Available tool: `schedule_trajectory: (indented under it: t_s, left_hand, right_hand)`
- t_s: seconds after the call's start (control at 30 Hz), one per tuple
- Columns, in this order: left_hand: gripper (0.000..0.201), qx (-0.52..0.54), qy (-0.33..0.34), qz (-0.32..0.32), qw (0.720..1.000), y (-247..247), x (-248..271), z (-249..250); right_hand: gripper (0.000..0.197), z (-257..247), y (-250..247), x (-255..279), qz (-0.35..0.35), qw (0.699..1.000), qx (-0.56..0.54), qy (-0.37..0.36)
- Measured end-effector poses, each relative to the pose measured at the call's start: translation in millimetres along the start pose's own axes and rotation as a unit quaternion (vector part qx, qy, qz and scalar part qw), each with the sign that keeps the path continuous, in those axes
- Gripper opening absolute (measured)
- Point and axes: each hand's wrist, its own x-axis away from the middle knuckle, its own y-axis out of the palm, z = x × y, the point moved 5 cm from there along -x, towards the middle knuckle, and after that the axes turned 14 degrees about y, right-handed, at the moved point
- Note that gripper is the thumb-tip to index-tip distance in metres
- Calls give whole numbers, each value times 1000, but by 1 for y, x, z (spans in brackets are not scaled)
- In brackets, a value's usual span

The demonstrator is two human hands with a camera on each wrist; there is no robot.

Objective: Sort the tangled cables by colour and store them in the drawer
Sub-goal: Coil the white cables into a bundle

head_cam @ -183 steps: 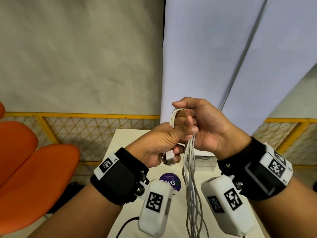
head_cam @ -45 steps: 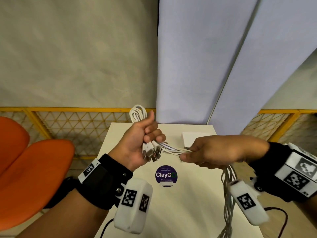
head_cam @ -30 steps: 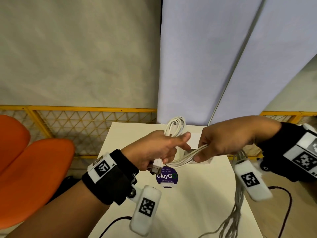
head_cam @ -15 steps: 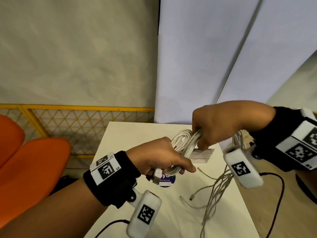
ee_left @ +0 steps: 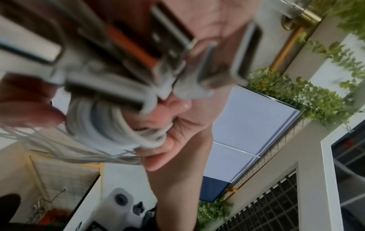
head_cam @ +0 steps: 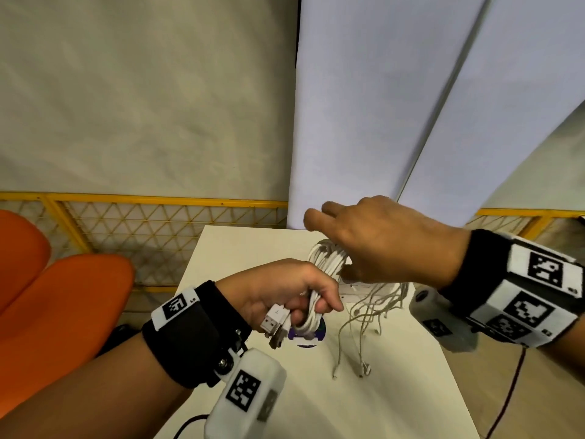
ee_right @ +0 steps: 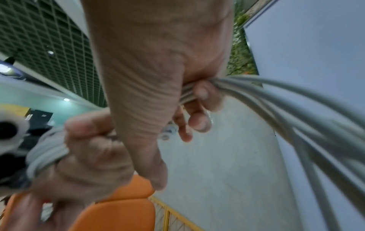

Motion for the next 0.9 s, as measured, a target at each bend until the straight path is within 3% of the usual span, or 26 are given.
schedule_trajectory:
  t_s: [0.1, 0.2, 0.27, 0.63, 0.7, 0.77, 0.9]
  left_hand:
    - [28, 65, 7, -24, 998, 3, 2, 5]
    - [26, 116, 24, -54, 991, 8, 3, 8]
    - [26, 135, 28, -75, 988, 12, 7, 11]
    - [18, 132, 52, -29, 989, 11, 4, 0]
    - [21, 136, 53, -40, 988, 11, 3, 0]
    - [9, 163, 68, -79, 981, 16, 6, 8]
    - [19, 197, 76, -113, 971, 19, 10, 13]
  right_hand:
    - [63, -12, 1, 3, 91, 994, 5, -55]
    - [31, -24, 4, 6, 143, 983, -5, -111]
    - [19, -26, 4, 6, 156, 979, -11, -129]
    - [26, -23, 0, -4, 135, 977, 31, -165]
    - [24, -22, 0, -6, 132, 975, 46, -171]
    - [23, -22, 0, -7, 130, 973, 59, -181]
    - [22, -21, 0, -8, 137, 969, 56, -197]
